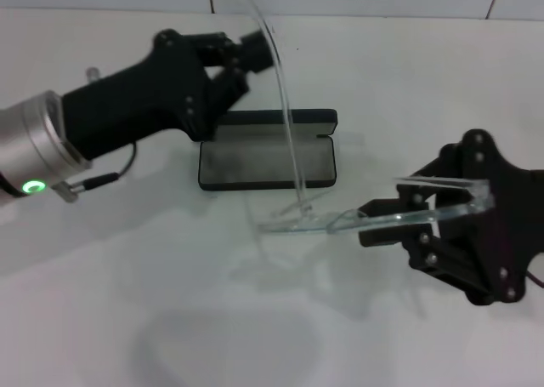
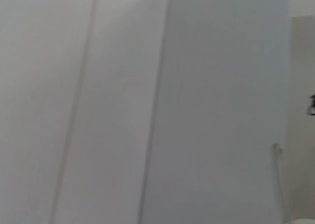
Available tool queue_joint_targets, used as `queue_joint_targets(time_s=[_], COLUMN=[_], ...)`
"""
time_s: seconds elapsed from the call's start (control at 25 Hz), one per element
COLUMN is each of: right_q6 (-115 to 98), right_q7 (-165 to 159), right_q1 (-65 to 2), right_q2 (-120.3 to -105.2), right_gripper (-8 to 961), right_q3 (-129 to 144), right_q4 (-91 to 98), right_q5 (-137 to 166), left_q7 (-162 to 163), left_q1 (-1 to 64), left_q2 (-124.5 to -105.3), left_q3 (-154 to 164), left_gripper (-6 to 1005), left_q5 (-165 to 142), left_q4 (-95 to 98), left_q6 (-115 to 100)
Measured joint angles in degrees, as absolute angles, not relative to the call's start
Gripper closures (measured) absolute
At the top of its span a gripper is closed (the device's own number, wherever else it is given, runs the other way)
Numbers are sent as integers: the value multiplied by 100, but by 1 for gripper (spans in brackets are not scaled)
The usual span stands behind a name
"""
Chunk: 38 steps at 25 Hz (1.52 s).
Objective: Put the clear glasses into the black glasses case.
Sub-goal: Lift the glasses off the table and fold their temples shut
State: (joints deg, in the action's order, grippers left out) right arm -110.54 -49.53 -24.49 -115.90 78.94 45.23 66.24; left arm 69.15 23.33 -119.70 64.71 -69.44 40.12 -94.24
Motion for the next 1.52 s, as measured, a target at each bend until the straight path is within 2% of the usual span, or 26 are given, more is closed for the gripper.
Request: queue_joint_targets(time_s=[0.8, 1.16, 1.52], right_q6=[-10681, -11078, -10723], right_q7=[-4940, -4910, -4968], right_q1=[-2551, -2346, -2665], right_q2=[-11595, -11585, -11589], right_gripper=[899, 900, 900], right_q3=[8072, 8065, 8412], right_q4=[4210, 4439, 4350], right_q5=[6712, 6452, 6704], left_q7=[6904, 6693, 6694], left_q1=[2415, 2160, 2262], left_q2=[-11971, -11936, -11947], left_q3=[6875, 5947, 6474], left_gripper=[939, 939, 939], left_q5=[-6862, -7009, -7025], left_q4=[4058, 3966, 3973], left_q6=[-10324, -10285, -10286])
